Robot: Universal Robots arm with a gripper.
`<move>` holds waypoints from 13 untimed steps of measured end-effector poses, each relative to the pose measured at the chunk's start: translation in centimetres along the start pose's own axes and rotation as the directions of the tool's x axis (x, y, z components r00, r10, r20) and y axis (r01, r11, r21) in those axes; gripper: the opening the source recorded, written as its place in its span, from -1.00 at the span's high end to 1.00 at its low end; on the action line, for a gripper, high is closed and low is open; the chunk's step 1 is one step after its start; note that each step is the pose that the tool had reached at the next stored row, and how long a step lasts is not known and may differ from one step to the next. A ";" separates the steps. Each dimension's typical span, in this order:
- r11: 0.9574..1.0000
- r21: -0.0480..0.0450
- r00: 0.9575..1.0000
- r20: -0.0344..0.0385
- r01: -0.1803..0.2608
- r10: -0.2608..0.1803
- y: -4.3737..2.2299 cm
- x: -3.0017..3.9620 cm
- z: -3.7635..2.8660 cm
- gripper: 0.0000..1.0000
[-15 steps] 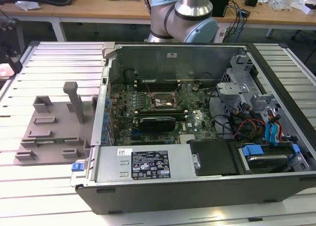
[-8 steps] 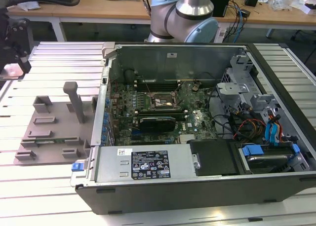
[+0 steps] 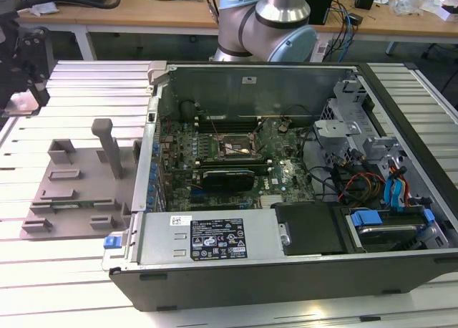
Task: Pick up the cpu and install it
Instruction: 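Pick up the cpu and move it towards the insertion slot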
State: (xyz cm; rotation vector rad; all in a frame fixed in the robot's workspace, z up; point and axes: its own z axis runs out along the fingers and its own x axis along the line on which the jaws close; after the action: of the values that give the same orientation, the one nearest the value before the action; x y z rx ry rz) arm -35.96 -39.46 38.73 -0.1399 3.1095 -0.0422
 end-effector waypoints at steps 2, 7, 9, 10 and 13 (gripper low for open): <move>1.000 0.000 1.000 0.000 0.000 0.000 -0.05 -0.54 0.02 -0.09; 1.000 0.000 1.000 0.000 0.000 0.000 -0.13 -1.46 0.04 -0.09; 1.000 0.000 1.000 0.000 0.000 0.000 -0.16 -1.84 0.05 -0.09; 1.000 0.000 1.000 0.000 0.000 0.000 -0.18 -2.05 0.06 -0.09; 1.000 0.001 1.000 0.000 0.000 0.000 -0.25 -2.83 0.09 -0.09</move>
State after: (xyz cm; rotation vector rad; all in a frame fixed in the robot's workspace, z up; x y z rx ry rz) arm -33.11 -39.46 38.73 -0.1398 3.1096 -0.0430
